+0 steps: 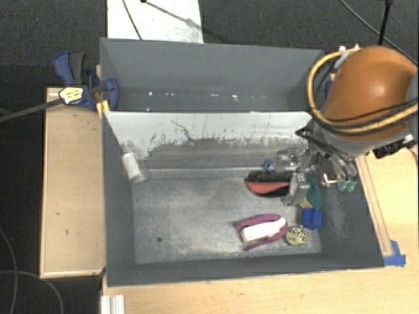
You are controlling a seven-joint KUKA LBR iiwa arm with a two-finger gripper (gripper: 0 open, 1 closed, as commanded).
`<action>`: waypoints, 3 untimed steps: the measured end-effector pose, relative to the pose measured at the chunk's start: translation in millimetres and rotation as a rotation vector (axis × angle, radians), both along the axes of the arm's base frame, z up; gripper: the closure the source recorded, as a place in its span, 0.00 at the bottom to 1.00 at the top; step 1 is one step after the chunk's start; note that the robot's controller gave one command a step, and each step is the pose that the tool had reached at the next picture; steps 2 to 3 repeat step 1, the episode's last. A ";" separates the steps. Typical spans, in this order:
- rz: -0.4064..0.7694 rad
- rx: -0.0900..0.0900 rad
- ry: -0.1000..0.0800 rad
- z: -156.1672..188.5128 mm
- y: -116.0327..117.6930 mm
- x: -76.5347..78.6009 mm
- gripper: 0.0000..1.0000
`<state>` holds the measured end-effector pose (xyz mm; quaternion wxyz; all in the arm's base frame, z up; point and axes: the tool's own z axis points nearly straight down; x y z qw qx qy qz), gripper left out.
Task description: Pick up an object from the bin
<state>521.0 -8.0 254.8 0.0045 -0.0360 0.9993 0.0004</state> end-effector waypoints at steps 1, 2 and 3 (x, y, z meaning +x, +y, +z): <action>0.100 -0.001 0.003 12.5 11.8 -15.5 1.00; 0.100 -0.001 0.003 12.5 11.8 -15.5 1.00; 0.100 -0.001 0.003 12.5 11.8 -15.5 1.00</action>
Offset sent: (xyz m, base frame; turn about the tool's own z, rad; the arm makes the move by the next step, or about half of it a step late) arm -0.0163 0.0117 0.0120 -0.1016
